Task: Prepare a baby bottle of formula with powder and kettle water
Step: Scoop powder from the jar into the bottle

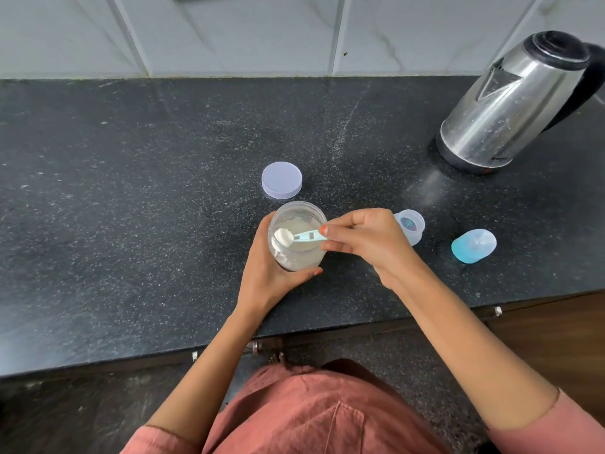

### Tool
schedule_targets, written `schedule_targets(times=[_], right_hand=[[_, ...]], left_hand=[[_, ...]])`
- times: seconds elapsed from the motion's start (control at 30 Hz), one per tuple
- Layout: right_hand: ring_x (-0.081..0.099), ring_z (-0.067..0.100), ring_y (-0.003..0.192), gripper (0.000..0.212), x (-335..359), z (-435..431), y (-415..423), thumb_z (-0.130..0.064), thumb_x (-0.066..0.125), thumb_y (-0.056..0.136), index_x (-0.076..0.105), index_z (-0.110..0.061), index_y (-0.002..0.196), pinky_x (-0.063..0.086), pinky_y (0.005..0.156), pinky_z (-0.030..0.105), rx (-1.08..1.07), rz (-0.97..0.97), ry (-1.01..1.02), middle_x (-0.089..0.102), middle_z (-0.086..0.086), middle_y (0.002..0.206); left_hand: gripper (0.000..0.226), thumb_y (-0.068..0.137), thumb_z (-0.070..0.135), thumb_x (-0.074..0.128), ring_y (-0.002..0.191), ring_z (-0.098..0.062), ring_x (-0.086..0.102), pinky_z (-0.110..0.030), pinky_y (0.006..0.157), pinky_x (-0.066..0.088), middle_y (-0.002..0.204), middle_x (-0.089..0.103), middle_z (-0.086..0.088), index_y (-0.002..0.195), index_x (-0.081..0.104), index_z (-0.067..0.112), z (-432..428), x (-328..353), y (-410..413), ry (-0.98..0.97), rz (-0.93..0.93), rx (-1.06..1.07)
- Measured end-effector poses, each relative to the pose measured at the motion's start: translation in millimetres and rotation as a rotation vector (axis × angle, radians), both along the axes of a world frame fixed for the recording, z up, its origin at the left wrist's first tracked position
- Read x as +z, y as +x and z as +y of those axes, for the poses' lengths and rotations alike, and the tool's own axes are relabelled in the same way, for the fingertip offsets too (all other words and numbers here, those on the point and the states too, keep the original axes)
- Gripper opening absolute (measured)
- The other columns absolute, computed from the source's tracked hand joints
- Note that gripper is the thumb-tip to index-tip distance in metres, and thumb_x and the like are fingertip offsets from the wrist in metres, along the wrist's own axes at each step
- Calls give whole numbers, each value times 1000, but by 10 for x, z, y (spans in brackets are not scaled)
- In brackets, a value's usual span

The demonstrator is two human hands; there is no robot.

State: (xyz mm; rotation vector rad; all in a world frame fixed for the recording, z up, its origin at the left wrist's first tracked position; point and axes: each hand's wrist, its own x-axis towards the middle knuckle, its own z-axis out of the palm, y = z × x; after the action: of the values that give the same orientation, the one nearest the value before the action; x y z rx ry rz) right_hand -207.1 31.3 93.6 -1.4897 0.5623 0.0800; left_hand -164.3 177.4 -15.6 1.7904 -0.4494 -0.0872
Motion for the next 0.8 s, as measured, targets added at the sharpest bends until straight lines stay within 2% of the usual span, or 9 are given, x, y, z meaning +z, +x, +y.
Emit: schedule_targets(times=[0.1,0.2,0.23,0.33,0.37,0.43,0.6,0.73,0.8], right_hand=[[68,11,56,6,-21,-58,-11,1,68,76,67,-4,73,56,59,17,-8,15,8,70,4,64],[68,10,56,7,-2,-122,-13,1,68,76,68,-5,74,53,56,14,-18,-2,26,70,0,58],[68,10,56,8,11,-145,-13,1,68,76,68,-6,73,53,55,14,-23,-9,28,70,-1,58],[68,9,56,10,43,-206,-11,1,67,77,67,-7,71,52,54,12,-34,-28,13,70,-1,57],[68,9,55,11,46,-215,-11,2,67,77,67,-7,71,51,54,12,-32,-31,-2,70,0,58],[67,8,53,12,44,-216,-7,4,66,77,67,-6,71,51,53,12,-16,-38,-43,68,3,62],[68,9,54,13,26,-243,18,2,67,77,67,-9,70,52,54,14,17,-47,-87,68,3,65],[68,9,55,14,5,-280,34,2,67,77,67,-10,70,53,55,14,41,-43,-85,69,3,65],[68,10,55,14,-4,-290,43,1,68,77,67,-10,69,52,54,14,50,-41,-81,69,1,63]], left_hand=[[93,48,46,85,117,5,46,-12,98,35,126,48,15,126,35,39,13,-13,17,8,4,-7],[101,48,50,84,125,-14,42,-31,106,36,131,46,-1,132,39,18,18,-44,33,59,-24,0],[102,48,50,84,126,-16,41,-31,106,35,132,45,-2,132,40,16,22,-54,35,77,-40,-1],[106,48,52,87,126,-5,30,-9,104,25,134,41,-1,134,38,14,29,-56,19,133,-62,19],[108,48,52,86,126,-4,28,-6,103,22,135,40,-3,135,37,13,31,-57,13,146,-60,23],[109,47,51,83,128,-5,26,-6,104,22,137,38,-6,137,35,11,37,-53,4,155,-50,31],[114,45,44,85,131,-11,25,-19,109,24,140,36,-9,139,33,6,40,-39,-2,165,-50,45],[112,45,44,83,127,1,23,-5,105,18,140,31,-3,138,32,7,65,-29,-60,155,-68,77],[108,47,44,81,127,0,26,-6,105,21,136,28,3,137,28,17,87,-14,-104,122,-77,106]])
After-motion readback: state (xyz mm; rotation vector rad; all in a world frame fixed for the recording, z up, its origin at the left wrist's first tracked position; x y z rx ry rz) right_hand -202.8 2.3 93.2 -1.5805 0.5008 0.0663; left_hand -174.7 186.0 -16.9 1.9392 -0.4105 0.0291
